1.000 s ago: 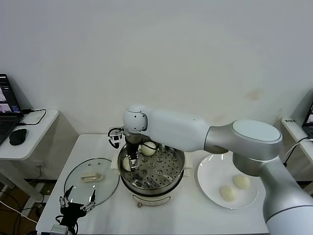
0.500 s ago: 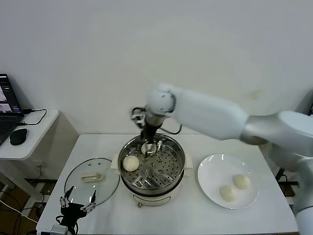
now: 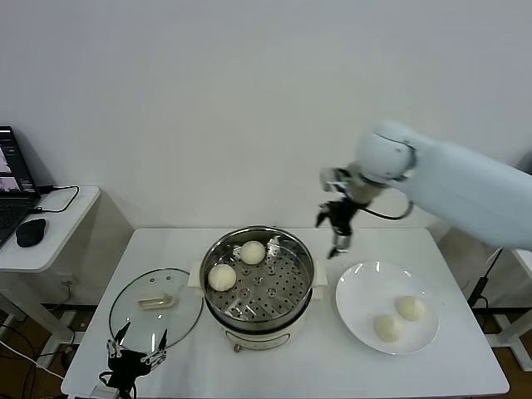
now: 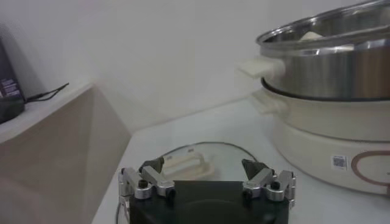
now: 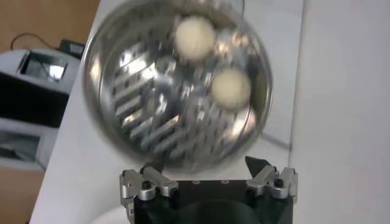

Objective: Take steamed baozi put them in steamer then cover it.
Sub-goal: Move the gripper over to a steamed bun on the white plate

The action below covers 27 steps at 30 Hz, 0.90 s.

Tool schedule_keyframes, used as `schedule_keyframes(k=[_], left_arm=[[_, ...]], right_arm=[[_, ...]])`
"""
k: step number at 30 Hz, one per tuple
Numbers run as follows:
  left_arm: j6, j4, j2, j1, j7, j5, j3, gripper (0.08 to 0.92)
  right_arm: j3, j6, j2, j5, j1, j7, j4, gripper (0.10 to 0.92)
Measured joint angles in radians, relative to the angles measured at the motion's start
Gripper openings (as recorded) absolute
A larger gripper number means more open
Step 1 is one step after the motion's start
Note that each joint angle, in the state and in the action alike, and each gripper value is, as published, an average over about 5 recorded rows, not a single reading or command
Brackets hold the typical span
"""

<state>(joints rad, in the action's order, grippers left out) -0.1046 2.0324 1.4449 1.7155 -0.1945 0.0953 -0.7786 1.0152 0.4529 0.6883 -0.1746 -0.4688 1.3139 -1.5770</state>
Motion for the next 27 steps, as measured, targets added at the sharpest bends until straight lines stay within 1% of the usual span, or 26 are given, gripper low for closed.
schedule_keyframes(k=[6, 12, 20, 27], left_arm=[[-0.006, 0.004, 0.01, 0.0, -0.009, -0.004, -0.005, 0.823], [-0.009, 0.002, 0.013, 0.01, -0.014, 0.005, 0.001, 0.823], [-0.009, 0.0, 0.015, 0.02, -0.014, 0.017, -0.002, 0.823], [-0.008, 0.0, 0.022, 0.029, -0.016, 0.027, -0.001, 0.823]], right_arm=[[-0.046, -0.08, -0.124, 0.094, 0.106, 0.018, -0.043, 0.823], [-0.128, -0.123, -0.186, 0.176, 0.26, 0.027, -0.053, 0.822], [-0.215, -0.154, -0.216, 0.252, 0.424, 0.033, -0.05, 0.823], [-0.275, -0.168, -0.196, 0.315, 0.532, 0.017, -0.012, 0.823]])
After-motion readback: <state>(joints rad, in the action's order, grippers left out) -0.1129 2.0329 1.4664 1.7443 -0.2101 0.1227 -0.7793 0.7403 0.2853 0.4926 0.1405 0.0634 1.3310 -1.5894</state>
